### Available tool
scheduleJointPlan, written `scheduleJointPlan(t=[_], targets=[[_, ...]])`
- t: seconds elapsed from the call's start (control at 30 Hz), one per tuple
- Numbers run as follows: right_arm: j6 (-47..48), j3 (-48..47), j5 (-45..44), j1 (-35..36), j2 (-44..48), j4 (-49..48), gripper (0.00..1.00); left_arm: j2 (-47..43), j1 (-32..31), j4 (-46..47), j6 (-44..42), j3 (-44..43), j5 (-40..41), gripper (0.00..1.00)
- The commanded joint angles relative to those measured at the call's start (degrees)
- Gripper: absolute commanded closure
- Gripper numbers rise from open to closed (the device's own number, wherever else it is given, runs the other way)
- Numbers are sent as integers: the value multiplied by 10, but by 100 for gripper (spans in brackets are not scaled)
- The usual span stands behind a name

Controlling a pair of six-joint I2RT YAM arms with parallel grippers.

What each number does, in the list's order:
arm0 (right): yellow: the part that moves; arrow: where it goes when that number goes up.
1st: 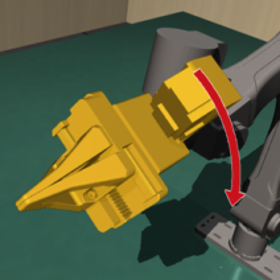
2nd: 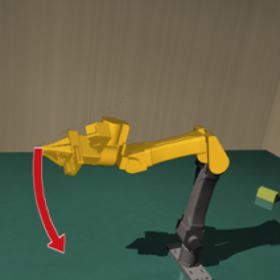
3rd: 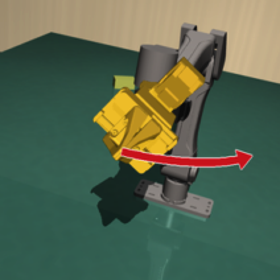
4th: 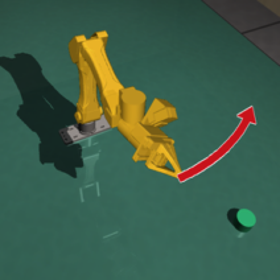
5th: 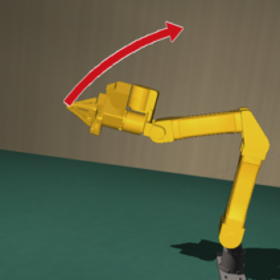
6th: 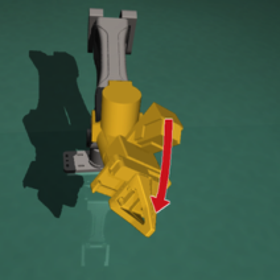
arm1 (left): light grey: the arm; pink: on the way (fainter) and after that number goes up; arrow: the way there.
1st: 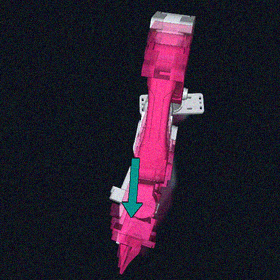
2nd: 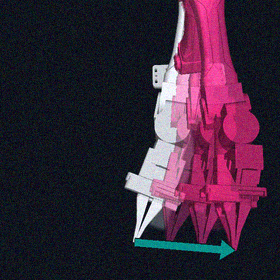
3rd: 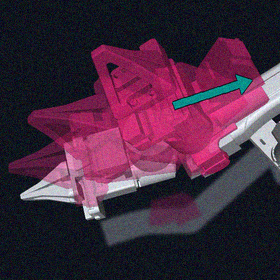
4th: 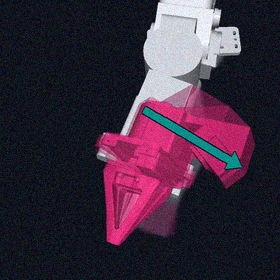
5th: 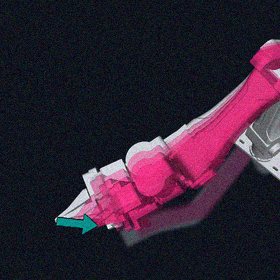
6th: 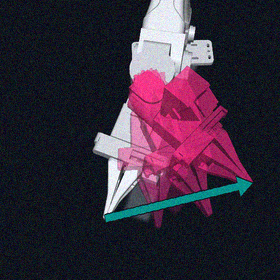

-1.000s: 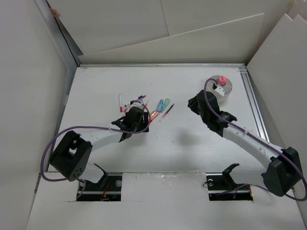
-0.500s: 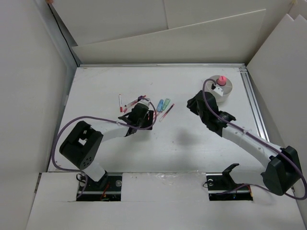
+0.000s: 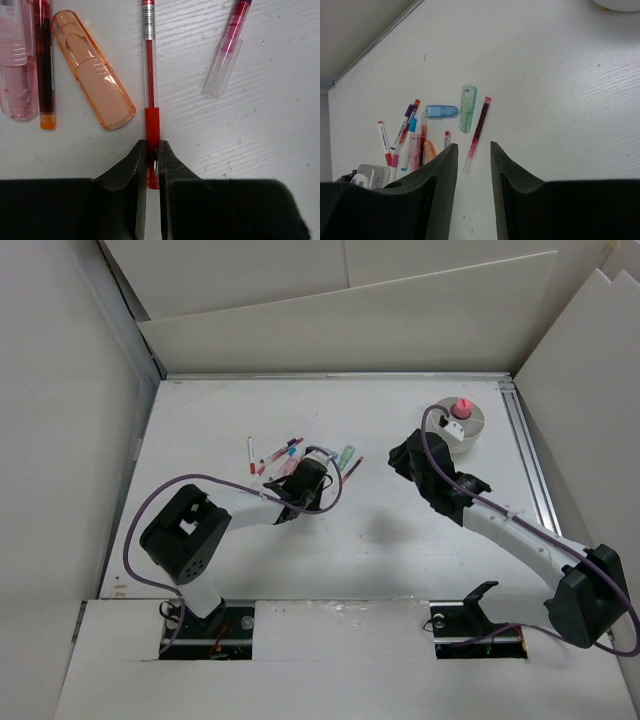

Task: Sort the stationery into containers
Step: Pick up the pen from the center of the board.

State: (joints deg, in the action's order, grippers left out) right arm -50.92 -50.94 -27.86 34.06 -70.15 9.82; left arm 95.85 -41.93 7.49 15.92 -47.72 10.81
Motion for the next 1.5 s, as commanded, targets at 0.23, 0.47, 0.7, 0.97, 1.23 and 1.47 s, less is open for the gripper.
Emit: scheduleJointPlan(t=[0.23,0.47,0.7,0.97,1.23,1.47], targets=[[6,-21,-6,5,18,-22,61,-69,-38,-45,31,44,-26,100],[6,-21,-6,5,18,-22,55,-173,-43,-37,48,74,-90,100],[18,-21,49,-1,18,-22,34,-256,-48,-17,66,61,-142,100],[58,-27,221,-1,18,-61,12,-273,-48,31,89,55,-199,100],[57,-33,286,-6,-32,-78,21,-283,-48,69,94,68,-236,100],[52,-38,321,-16,-57,-89,53,-296,-48,96,99,78,-254,100]])
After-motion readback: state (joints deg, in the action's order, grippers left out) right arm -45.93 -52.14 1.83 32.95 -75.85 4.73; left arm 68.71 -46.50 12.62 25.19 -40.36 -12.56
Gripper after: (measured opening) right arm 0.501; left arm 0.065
